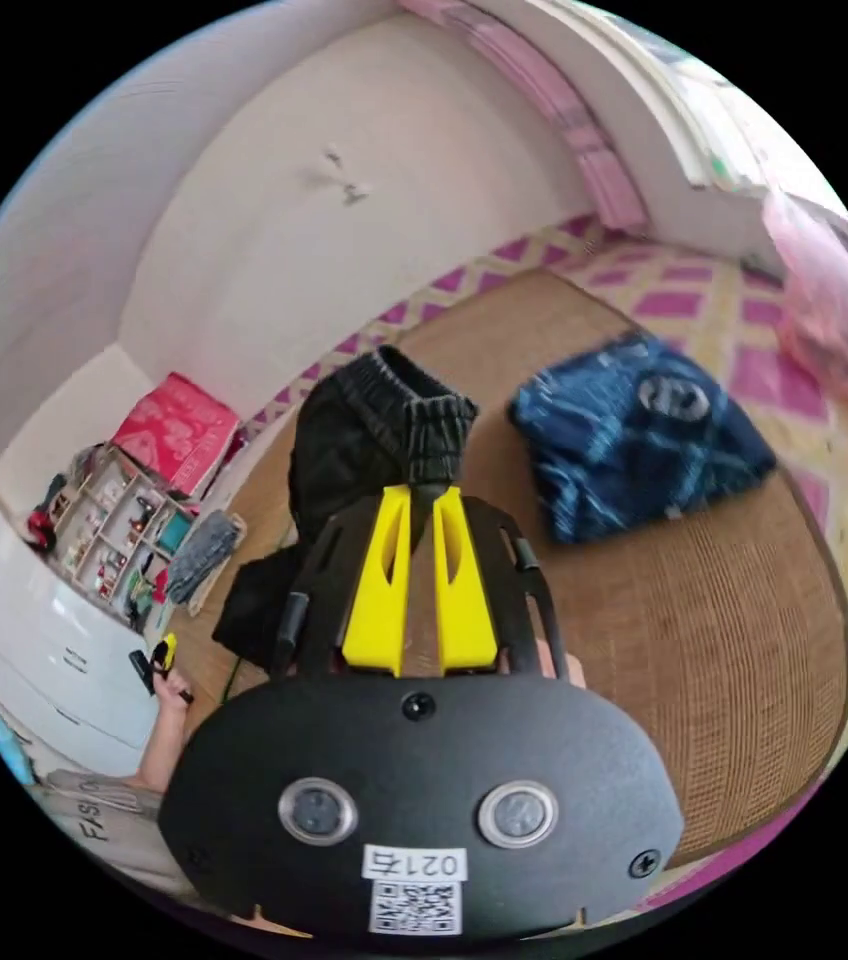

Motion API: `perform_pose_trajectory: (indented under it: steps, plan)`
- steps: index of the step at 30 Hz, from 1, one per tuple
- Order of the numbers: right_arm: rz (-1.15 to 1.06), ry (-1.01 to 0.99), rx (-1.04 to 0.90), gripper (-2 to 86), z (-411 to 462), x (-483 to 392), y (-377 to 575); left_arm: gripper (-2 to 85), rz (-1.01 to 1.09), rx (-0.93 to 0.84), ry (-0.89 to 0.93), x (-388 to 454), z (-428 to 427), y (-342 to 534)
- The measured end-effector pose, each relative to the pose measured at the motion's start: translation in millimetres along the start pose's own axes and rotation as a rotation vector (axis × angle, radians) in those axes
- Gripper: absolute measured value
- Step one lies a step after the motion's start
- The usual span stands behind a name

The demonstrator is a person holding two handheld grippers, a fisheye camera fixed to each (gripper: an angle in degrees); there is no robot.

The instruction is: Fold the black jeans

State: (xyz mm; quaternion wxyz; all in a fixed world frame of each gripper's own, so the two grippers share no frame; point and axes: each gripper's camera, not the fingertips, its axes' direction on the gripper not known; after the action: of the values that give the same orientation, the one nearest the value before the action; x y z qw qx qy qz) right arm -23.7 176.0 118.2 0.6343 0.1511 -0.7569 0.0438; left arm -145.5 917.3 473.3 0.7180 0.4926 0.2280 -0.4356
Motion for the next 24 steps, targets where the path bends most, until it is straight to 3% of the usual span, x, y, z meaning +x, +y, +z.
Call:
perform_pose_trajectory:
  steps: [3, 5, 7, 11, 15, 20, 24]
  plan:
    - [0.287, -0.046, -0.091, 4.0, 13.0, 134.6, 65.0, -0.9, -0.010, 0.001, -0.003, -1.2, 7.6, 7.2]
    - [0.352, -0.087, 0.046, 2.3, -10.1, 166.5, 105.1, -0.9, -0.022, 0.005, -0.009, -1.9, 13.0, 12.8]
    - [0.276, -0.080, 0.138, 1.1, -27.9, 157.0, 131.7, -0.9, -0.028, 0.009, -0.012, -1.5, 16.9, 16.8]
    - [-0.150, 0.043, 0.040, -0.2, -1.6, 35.0, 161.5, -0.9, -0.032, 0.009, -0.015, 2.1, 27.6, 24.1]
    - [-0.549, 0.029, -0.083, 0.4, 76.5, -131.0, 191.6, -0.9, -0.010, 0.003, -0.015, 11.2, 38.2, 28.6]
    - [-0.501, -0.010, -0.316, 7.1, 205.3, -237.5, 183.5, -0.9, 0.017, -0.006, -0.002, 23.3, 54.2, 33.3]
    - [-0.326, 0.037, -0.502, 11.3, 290.4, -249.4, 181.9, -0.7, 0.016, -0.009, -0.005, 29.3, 64.0, 35.3]
